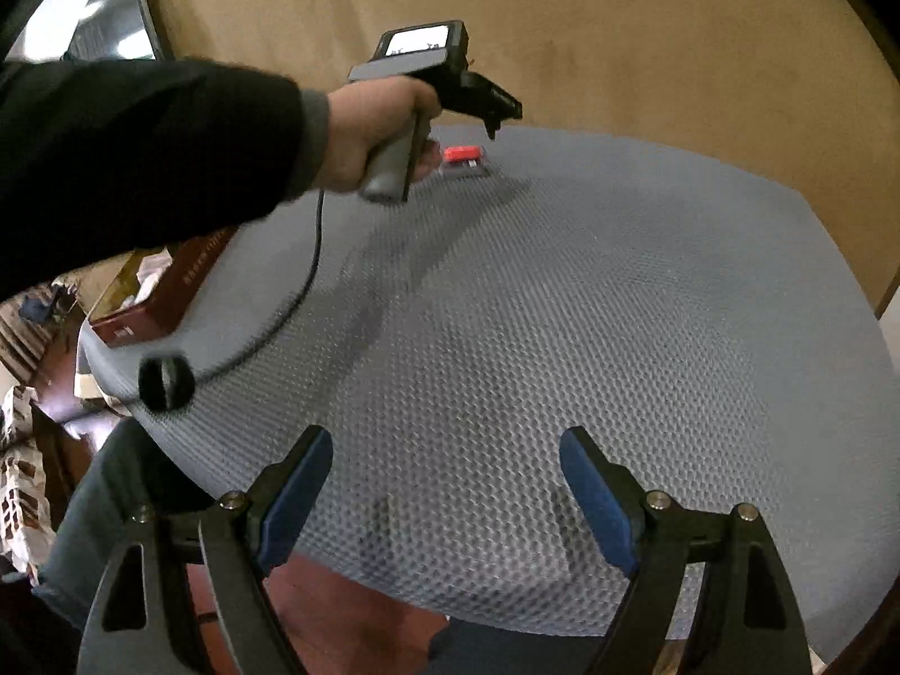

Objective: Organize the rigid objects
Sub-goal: 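Move the left gripper down and grasp the red-capped black USB drive, then lift the red-capped drive and carry it over the tin box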

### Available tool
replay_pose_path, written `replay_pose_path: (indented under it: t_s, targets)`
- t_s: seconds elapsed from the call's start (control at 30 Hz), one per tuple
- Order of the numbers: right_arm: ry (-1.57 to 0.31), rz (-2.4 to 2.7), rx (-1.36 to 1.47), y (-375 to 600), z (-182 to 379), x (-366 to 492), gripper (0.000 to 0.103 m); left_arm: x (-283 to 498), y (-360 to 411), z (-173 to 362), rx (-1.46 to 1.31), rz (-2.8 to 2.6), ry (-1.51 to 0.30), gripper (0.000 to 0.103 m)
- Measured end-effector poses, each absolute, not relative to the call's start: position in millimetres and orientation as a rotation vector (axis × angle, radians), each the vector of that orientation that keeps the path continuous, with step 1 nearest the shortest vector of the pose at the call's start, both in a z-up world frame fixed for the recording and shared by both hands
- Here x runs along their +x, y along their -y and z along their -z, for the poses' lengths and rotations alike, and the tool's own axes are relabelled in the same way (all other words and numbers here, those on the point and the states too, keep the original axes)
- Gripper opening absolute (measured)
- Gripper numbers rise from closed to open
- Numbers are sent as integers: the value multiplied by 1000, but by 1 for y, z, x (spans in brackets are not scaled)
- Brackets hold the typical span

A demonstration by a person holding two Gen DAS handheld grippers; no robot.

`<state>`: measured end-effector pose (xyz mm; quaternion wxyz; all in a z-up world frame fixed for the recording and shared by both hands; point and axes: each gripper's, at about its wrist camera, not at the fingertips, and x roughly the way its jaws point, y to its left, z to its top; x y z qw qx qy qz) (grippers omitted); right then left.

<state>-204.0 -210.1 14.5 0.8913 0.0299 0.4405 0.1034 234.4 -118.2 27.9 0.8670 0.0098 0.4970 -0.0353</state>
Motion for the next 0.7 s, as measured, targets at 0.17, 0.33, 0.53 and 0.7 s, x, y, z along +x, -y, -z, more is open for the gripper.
replay_pose_path:
  t_s: [0.17, 0.33, 0.53, 0.7]
  targets:
    - [-931, -189, 124, 227, -4, -193, 86, 252, 117, -10, 5, 48, -1090, 81]
    - [-936, -177, 164, 232, 2, -193, 86, 260, 112, -5, -7, 66, -1097, 43]
    - [-945, -197, 149, 230, 7, -195, 86, 237, 104, -45, 20, 90, -973, 43]
    - [-946, -203, 130, 213, 3, -193, 86, 207, 97, -86, 110, 97, -882, 43]
